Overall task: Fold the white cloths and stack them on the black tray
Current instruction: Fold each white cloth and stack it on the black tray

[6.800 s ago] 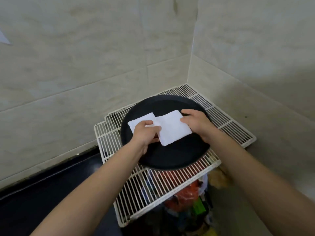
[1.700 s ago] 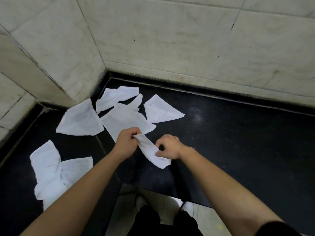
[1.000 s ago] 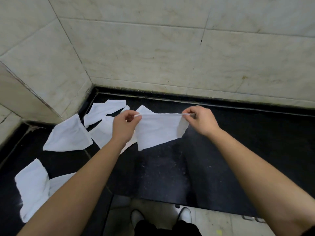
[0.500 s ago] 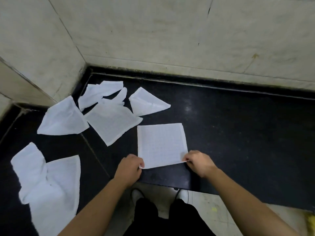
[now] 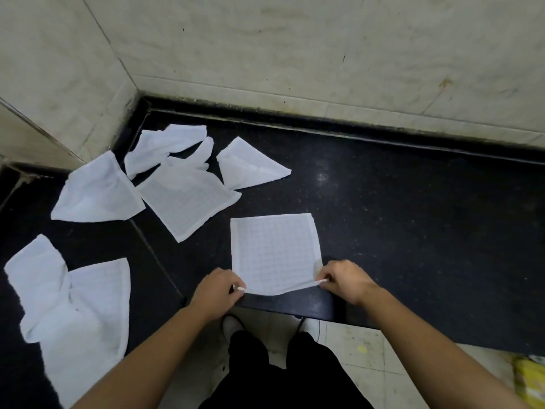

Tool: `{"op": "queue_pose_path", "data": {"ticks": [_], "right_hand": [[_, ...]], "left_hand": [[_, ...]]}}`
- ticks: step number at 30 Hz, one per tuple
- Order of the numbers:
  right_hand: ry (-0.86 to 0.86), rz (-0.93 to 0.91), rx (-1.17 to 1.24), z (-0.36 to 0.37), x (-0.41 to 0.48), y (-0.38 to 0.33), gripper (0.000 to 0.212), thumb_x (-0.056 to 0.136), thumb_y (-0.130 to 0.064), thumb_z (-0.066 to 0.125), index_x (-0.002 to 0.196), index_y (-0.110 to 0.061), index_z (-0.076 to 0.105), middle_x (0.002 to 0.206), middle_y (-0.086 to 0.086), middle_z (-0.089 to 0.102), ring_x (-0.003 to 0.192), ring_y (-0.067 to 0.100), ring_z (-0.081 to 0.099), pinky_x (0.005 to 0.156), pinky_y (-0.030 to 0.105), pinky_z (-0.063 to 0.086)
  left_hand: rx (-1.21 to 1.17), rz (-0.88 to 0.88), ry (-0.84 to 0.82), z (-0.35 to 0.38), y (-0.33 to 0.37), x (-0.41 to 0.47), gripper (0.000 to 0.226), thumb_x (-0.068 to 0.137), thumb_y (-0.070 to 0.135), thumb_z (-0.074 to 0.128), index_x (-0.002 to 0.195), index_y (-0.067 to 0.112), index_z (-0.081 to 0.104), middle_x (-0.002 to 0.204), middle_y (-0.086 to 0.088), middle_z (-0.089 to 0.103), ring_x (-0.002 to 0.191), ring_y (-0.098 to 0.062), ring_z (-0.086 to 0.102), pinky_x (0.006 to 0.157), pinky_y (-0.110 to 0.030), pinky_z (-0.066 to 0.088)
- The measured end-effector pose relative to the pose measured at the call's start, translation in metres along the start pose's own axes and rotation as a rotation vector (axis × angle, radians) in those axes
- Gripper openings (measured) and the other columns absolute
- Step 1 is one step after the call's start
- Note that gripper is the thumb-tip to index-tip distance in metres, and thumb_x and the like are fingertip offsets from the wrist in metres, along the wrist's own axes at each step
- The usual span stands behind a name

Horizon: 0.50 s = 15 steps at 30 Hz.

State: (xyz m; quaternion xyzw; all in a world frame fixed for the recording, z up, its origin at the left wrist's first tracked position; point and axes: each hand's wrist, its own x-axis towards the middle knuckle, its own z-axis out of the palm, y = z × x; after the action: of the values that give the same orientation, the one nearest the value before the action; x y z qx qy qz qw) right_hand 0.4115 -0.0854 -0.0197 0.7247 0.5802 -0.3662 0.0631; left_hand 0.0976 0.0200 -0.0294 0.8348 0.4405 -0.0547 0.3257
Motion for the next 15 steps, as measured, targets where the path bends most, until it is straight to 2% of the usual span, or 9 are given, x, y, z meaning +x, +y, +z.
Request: {"op": "queue_pose_path", "data": {"ticks": [3,6,7,9,12,15], "right_hand": [[0.129,0.088,0.27,-0.017,0.01,0.001,0.011,0.086,-0.03,0.075,0.097,-0.029,0.074,0.095,-0.008,0.072,0.089,0.01,0.066,0.083,0.026,0.053],[0.287,0.174,0.574,-0.033,0.026,-0.003,0.018,0.081,-0.025,0.083,0.096,-0.025,0.074,0.083,-0.007,0.07,0.078,0.004,0.063,0.072,0.005,0.044],[0.322,0.199,0.658,-0.037,0.033,-0.005,0.019,0.08,-0.024,0.084,0.095,-0.024,0.073,0.081,-0.007,0.069,0.075,0.003,0.063,0.069,0.003,0.043],[0.361,0.244,0.795,-0.044,0.047,-0.008,0.015,0.08,-0.025,0.084,0.091,-0.024,0.075,0.081,-0.006,0.071,0.074,0.003,0.064,0.07,0.006,0.045],[0.414,0.296,0.897,-0.048,0.068,-0.011,0.008,0.084,-0.025,0.08,0.089,-0.027,0.074,0.085,-0.007,0.073,0.079,0.006,0.066,0.076,0.017,0.048],[0.432,0.329,0.883,-0.05,0.09,-0.013,0.015,0.09,-0.024,0.073,0.105,-0.024,0.075,0.096,-0.006,0.072,0.092,0.011,0.066,0.084,0.019,0.047]], "left_hand": [[-0.265,-0.213,0.061,-0.021,-0.004,0.022,0.017,0.088,0.022,0.074,0.105,0.019,0.076,0.099,0.004,0.073,0.094,-0.011,0.065,0.09,-0.027,0.049],[-0.52,-0.369,0.188,-0.036,-0.004,0.046,0.015,0.084,0.016,0.079,0.097,0.018,0.073,0.091,-0.001,0.071,0.085,-0.013,0.064,0.087,-0.031,0.053],[-0.58,-0.41,0.221,-0.039,-0.003,0.054,0.014,0.083,0.015,0.079,0.096,0.016,0.071,0.089,-0.002,0.07,0.083,-0.013,0.063,0.086,-0.031,0.053],[-0.694,-0.471,0.272,-0.043,-0.001,0.07,0.015,0.085,0.015,0.078,0.097,0.01,0.071,0.093,-0.004,0.07,0.085,-0.015,0.063,0.086,-0.031,0.053],[-0.76,-0.52,0.323,-0.045,0.0,0.088,0.02,0.089,0.018,0.074,0.106,0.007,0.071,0.101,-0.005,0.07,0.09,-0.014,0.063,0.085,-0.028,0.05],[-0.723,-0.563,0.363,-0.041,-0.003,0.106,0.023,0.091,0.021,0.071,0.11,0.008,0.071,0.105,-0.002,0.069,0.096,-0.014,0.063,0.088,-0.026,0.046]]}}
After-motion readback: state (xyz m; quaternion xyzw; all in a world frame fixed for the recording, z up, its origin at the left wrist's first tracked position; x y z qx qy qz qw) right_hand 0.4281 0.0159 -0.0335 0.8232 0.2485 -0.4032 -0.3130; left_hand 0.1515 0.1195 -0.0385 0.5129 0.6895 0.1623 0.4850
